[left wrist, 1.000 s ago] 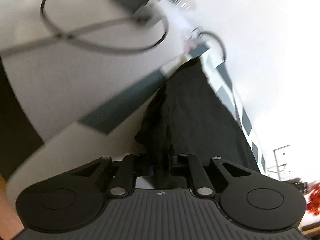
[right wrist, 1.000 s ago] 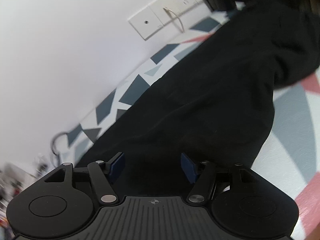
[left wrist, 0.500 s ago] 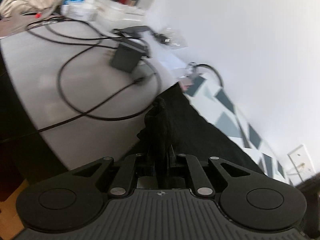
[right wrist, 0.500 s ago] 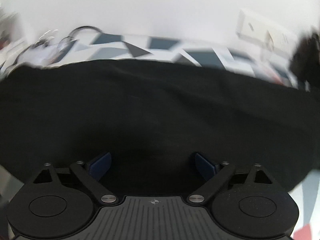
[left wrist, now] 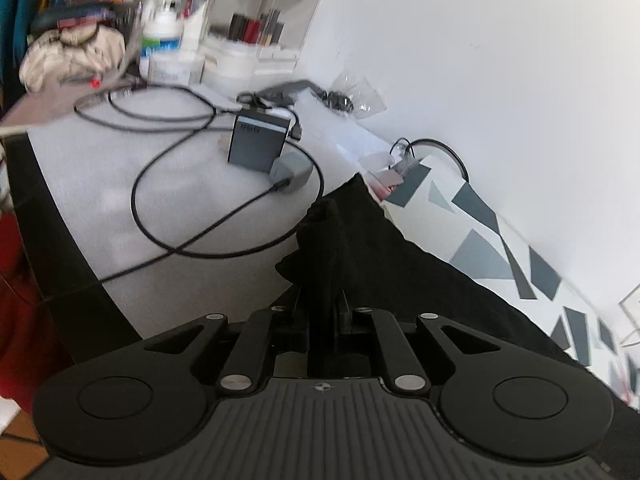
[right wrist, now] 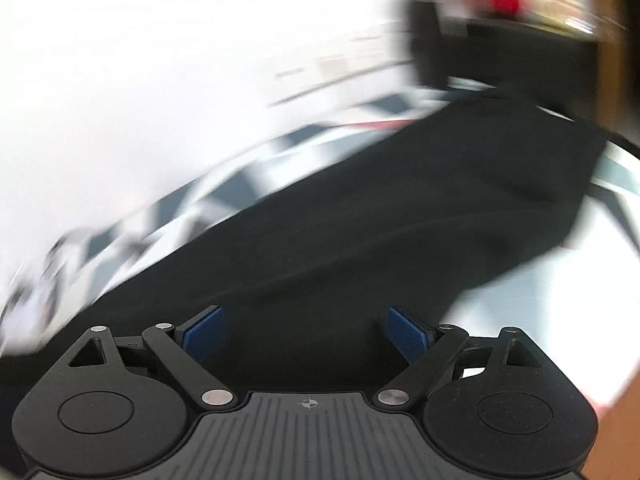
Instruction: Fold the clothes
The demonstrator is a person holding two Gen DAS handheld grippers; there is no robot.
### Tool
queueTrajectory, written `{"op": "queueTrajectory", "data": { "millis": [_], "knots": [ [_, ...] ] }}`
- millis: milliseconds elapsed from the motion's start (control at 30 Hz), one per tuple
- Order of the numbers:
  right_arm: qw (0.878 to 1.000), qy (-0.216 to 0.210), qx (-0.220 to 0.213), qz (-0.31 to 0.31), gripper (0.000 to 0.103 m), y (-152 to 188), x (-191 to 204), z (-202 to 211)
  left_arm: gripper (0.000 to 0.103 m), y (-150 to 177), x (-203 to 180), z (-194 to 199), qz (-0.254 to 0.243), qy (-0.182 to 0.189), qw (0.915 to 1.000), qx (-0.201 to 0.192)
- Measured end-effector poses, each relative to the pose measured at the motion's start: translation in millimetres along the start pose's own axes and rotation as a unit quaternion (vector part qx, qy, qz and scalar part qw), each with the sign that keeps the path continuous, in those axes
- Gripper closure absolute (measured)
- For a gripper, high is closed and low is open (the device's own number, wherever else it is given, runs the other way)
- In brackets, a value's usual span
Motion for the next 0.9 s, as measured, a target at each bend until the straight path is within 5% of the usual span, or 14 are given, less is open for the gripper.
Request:
{"op": "queueTrajectory", "data": {
  "millis": [133, 267, 367, 500, 567, 633, 700, 767, 900],
  "knots": [
    [0.997, 0.057, -0.006, -0.057, 0.017, -22.4, -56.6, -14.6, 0.093, -0.6, -49.1, 14.7, -0.067, 0.042, 0.9964, -0.031],
    [0.994, 0.055, -0.008, -0.092, 0.017, -36.8, -74.4, -25.2, 0.094, 20.9, -138.1, 39.4, -0.163, 0.147, 0.9744, -0.047],
    [0.995, 0.025, -0.013, -0.093, 0.018, -48.6, -74.9, -30.1, 0.094, 69.1, -209.3, 56.3, -0.239, 0.241, 0.9404, -0.022],
    [0.996, -0.010, -0.016, -0.091, 0.018, -71.8, -80.5, -48.5, 0.093, 148.1, -279.8, 72.5, -0.318, 0.353, 0.8793, 0.035],
    [0.996, -0.027, -0.015, -0.083, 0.018, -81.9, -80.4, -54.7, 0.093, 190.1, -299.1, 74.2, -0.342, 0.389, 0.8512, 0.086],
    [0.996, -0.042, -0.012, -0.074, 0.018, -90.5, -79.2, -62.0, 0.090, 223.4, -308.0, 72.1, -0.357, 0.404, 0.8326, 0.126],
    [0.996, -0.064, 0.008, -0.062, 0.018, -93.1, -73.9, -71.9, 0.080, 217.0, -306.5, 77.8, -0.345, 0.414, 0.8332, 0.122],
    [0.994, -0.090, 0.039, -0.047, 0.019, -91.6, -63.0, -83.2, 0.058, 210.6, -305.0, 83.6, -0.334, 0.424, 0.8335, 0.118],
    [0.986, -0.152, 0.070, -0.008, 0.020, -86.6, -27.4, -98.2, 0.049, 197.5, -301.8, 95.2, -0.310, 0.444, 0.8335, 0.110]
  ]
}}
Point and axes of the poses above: each gripper's, at about its wrist camera, not at the fingertips, and z roughly against the way its jaws point, x to its left, y to its underside, the point moved 8 cm from there along -z, roughly the way its jaws point, and after that the axes turned 12 degrees about -x, right-handed, at the moved point
